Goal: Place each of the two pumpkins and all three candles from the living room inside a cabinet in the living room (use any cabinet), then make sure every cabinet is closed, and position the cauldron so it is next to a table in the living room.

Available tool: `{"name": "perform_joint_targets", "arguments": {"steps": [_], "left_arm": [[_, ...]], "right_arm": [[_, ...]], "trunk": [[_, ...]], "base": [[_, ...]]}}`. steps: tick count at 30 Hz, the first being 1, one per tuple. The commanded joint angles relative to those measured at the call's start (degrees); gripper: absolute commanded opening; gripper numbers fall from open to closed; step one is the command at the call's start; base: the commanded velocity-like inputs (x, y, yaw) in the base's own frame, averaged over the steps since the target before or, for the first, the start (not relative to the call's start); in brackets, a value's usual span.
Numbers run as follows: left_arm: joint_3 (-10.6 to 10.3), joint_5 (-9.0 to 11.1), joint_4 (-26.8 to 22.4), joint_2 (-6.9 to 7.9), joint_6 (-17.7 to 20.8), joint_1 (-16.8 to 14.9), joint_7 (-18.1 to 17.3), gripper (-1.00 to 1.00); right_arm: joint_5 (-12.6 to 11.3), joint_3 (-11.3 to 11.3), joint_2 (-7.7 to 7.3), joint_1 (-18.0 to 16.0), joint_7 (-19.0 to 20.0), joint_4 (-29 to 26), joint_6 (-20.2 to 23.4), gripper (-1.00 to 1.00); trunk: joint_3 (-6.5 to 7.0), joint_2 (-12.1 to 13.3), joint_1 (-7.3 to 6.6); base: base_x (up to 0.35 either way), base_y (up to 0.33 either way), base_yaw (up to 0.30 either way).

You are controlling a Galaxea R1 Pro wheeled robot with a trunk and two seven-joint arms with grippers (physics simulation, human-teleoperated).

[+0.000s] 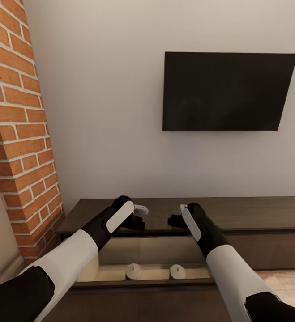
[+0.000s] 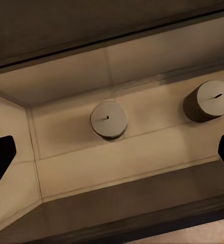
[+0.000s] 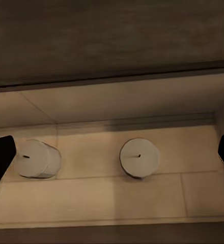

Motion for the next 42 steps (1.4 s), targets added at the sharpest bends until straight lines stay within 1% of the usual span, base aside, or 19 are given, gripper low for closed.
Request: {"name": "perform_joint_targets", "arguments": {"steps": [1,3,5,8,11,16,19,25,34,42], "left_arm": [[-0.1,0.6,-0.1,0.02,0.0,-0.1,0.6,1.00],[-0.1,0.6,-0.5,0.02,0.0,0.0,0.7,1.00],[-0.1,0.6,-0.9,0.02,0.0,0.0,0.8,1.00],[-0.1,0.6,-2.6,0.08,0.0,0.0,0.8,1.00],[-0.1,0.6,-5.2,0.10,0.0,0.8,0.8,1.00],[-0.1,0.4,-8.3,0.16,0.0,1.8,0.9,1.00],[-0.1,0.2,-10.1,0.22,0.0,2.4,0.9,1.00],[-0.1,-0.1,-11.0,0.42,0.0,2.6,1.0,1.00],[0.0,-0.2,-11.5,0.54,0.0,2.7,1.0,1.00],[0.0,-0.2,-11.5,0.55,0.0,2.7,1.0,1.00]], "right_arm": [[-0.6,-0.1,-0.02,0.0,-0.6,-0.9,0.3,1.00],[-0.6,-0.6,-0.02,0.3,-0.6,-3.0,0.7,1.00],[-0.6,-0.7,-0.05,0.4,-0.6,-3.6,0.7,1.00],[-0.6,-0.9,-0.09,0.5,-0.6,-4.2,0.8,1.00],[-0.6,-0.9,-0.10,0.5,-0.6,-4.5,0.9,1.00],[-0.6,-1.0,-0.11,0.6,-0.5,-5.1,0.7,1.00],[-0.6,-1.0,-0.15,1.7,-0.5,-7.0,0.6,1.00],[-0.6,-1.0,-0.19,2.8,-0.4,-8.7,0.5,1.00],[-0.6,-1.0,-0.27,3.0,-0.2,-9.0,0.5,1.00],[-0.6,-1.0,-0.20,3.0,-0.3,-8.9,0.6,1.00]], "trunk": [[0.16,0.0,-0.03],[0.60,0.0,-0.08],[0.96,0.8,-0.51],[1.50,2.0,-1.17],[2.04,3.2,-1.82],[2.94,5.2,-2.92],[3.48,6.4,-3.58],[4.55,8.8,-4.90],[6.17,12.4,-6.88],[7.60,15.6,-8.63]], "base": [[-0.005,0.000,0.000],[-0.003,0.000,0.000],[-0.002,0.000,0.000],[0.000,0.000,0.000],[0.000,0.000,0.000],[0.000,0.000,0.000],[0.000,0.000,0.000],[-0.002,0.000,0.000],[-0.195,0.000,0.000],[-0.041,0.000,0.000]]}}
